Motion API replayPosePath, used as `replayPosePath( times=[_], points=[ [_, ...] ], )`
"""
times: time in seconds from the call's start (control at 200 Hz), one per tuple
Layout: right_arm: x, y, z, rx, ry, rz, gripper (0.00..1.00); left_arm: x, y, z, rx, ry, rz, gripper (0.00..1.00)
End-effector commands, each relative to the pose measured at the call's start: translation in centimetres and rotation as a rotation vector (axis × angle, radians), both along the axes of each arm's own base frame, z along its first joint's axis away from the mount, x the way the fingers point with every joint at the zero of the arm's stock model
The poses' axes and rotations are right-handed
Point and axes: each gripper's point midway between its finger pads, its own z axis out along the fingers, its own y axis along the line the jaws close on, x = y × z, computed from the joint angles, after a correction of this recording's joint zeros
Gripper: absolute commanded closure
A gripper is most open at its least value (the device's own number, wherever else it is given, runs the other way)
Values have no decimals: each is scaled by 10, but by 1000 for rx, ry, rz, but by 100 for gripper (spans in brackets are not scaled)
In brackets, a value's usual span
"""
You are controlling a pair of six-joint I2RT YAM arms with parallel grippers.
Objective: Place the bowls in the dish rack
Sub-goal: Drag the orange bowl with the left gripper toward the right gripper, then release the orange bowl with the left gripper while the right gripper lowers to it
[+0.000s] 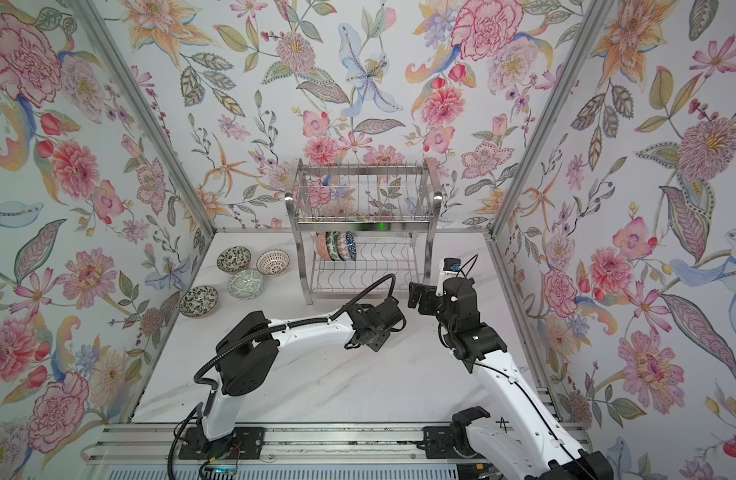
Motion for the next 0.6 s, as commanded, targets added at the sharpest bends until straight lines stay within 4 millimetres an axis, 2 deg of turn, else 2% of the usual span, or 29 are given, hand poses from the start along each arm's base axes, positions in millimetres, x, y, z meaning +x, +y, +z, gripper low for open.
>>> replayPosePath(
  times=[0.0, 0.15, 0.28, 0.315, 0.395, 0.475, 0.5, 0.595],
  points=[
    [-3, -4, -4, 9, 9, -14, 1, 8, 0, 54, -50, -106, 7, 39],
    [-3, -3, -2, 12, 6, -15, 1, 18, 21, 84, -61, -186, 53, 29],
    [-2, 0, -1, 18, 11, 0, 1, 28, 53, 109, -76, -245, 120, 21],
    [-2, 2, -2, 22, 16, 8, 1, 32, 64, 118, -87, -265, 145, 18],
    [-1, 6, -5, 27, 27, 19, 1, 37, 92, 138, -124, -310, 203, 1],
    [0, 13, -11, 25, 40, 33, 1, 44, 122, 151, -155, -345, 265, 1],
    [0, 16, -13, 24, 44, 42, 1, 44, 133, 165, -190, -368, 285, 1],
    [-1, 34, -22, 7, 67, 78, 1, 47, 169, 174, -233, -403, 356, 1]
  ],
)
